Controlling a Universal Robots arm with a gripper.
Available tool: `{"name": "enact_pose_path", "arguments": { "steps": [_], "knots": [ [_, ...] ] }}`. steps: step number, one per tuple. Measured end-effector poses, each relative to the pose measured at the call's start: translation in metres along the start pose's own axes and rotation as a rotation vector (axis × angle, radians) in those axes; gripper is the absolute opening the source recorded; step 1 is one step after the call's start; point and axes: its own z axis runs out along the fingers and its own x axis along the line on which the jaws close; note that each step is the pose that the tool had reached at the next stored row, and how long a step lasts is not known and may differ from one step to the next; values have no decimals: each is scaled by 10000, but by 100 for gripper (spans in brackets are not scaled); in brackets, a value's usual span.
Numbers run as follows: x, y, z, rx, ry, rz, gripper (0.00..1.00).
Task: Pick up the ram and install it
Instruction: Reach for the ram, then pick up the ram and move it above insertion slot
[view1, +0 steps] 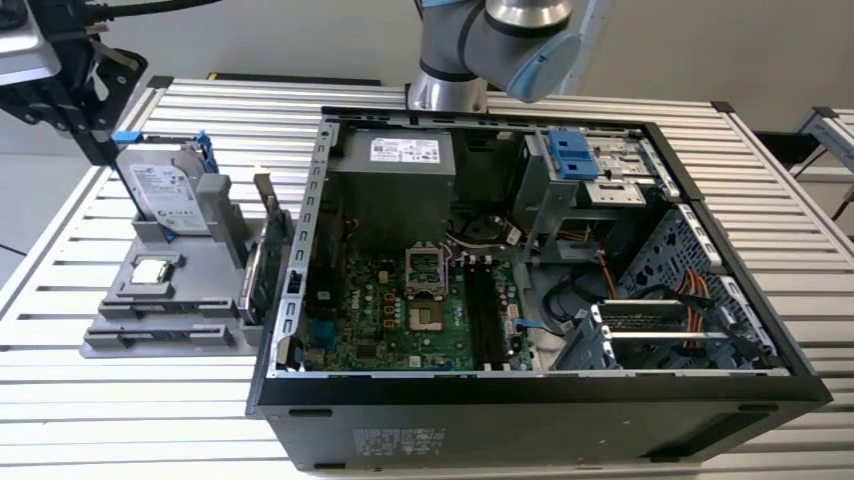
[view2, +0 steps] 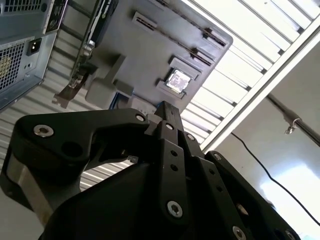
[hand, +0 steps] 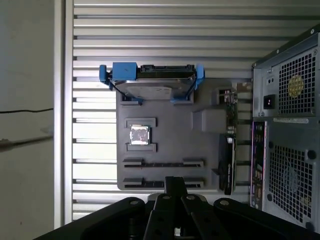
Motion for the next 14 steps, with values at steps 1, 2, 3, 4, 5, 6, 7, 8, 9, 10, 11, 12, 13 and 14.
{"name": "enact_pose_path", "arguments": {
  "steps": [1, 2, 3, 4, 5, 6, 7, 8, 9, 10, 11, 12, 13, 14],
  "knots": [
    [0, -9, -1, 0, 0, 0, 0],
    [0, -17, -1, -1, 0, 0, 0],
    [0, -25, -1, -1, 0, 1, 0],
    [0, -33, -1, -1, -1, 0, 0],
    [0, -40, -1, -2, -1, 0, 0],
    [0, -48, -2, -1, 0, 1, 0],
    [0, -56, -2, -1, 1, 0, 0],
    [-1, -64, -3, 0, 1, 0, 0],
    [0, -73, -3, -1, 1, 1, 0],
    [0, -81, -3, -1, 1, 0, 0],
    [0, -89, -4, -1, 2, 1, 0],
    [-1, -98, -4, 0, 4, 1, 0],
    [0, -107, -5, 0, 4, 1, 0],
    [0, -118, -6, 0, 5, 1, 0]
  ]
}}
